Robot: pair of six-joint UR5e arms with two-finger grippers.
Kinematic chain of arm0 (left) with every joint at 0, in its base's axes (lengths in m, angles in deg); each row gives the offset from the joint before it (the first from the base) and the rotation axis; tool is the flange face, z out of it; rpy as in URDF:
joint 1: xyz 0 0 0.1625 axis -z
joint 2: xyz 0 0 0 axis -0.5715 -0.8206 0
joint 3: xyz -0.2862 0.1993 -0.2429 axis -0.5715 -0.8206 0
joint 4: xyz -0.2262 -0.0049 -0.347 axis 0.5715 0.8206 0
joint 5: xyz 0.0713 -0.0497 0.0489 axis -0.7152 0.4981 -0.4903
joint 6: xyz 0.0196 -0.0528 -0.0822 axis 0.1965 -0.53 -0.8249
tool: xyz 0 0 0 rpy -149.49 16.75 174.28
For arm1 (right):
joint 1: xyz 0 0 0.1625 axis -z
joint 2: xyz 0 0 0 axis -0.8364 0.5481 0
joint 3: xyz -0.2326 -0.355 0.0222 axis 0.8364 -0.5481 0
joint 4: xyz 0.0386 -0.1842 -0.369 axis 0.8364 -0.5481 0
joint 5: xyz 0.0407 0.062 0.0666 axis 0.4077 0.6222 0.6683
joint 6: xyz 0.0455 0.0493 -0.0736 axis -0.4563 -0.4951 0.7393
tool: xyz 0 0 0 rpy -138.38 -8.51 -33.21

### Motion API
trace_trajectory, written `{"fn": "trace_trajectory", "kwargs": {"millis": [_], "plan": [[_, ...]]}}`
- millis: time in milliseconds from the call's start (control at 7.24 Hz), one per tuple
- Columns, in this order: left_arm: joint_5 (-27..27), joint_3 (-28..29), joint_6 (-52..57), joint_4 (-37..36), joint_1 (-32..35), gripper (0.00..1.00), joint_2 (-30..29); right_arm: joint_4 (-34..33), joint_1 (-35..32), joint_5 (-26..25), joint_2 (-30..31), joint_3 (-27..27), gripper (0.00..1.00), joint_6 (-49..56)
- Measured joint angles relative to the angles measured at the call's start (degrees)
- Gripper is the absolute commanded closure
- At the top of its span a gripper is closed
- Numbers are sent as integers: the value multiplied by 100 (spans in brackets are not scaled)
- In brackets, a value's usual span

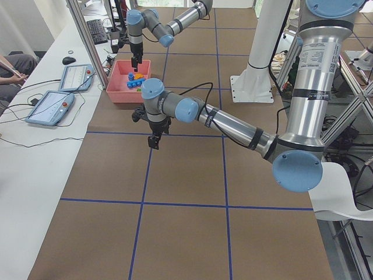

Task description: Put all blocks into box

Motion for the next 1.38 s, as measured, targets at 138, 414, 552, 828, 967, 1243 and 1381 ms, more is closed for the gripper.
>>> {"fn": "trace_trajectory", "kwargs": {"millis": [138, 414, 552, 828, 967, 1243, 1381], "plan": [[-95, 31, 323, 4, 198, 0, 138, -403, -167, 164, 290, 534, 1, 302], [-144, 171, 1235, 7, 880, 0, 525, -1036, -588, 494, 1096, 1646, 0, 1077], [-137, 267, 1606, 20, 1186, 0, 815, -1360, -845, 674, 1567, 2238, 0, 1547], [-132, 377, 1869, 209, 1613, 0, 1115, -2130, -1360, 874, 2475, 3378, 0, 2679], [-132, 373, 1890, 264, 1734, 0, 1154, -2477, -1633, 898, 2965, 3886, 0, 3366], [-127, 437, 1769, 295, 1802, 0, 1137, -2784, -2190, 911, 4148, 4804, 0, 4563], [-117, 468, 1618, 322, 1810, 0, 1130, -2816, -2427, 913, 4761, 5233, 0, 4931]]}}
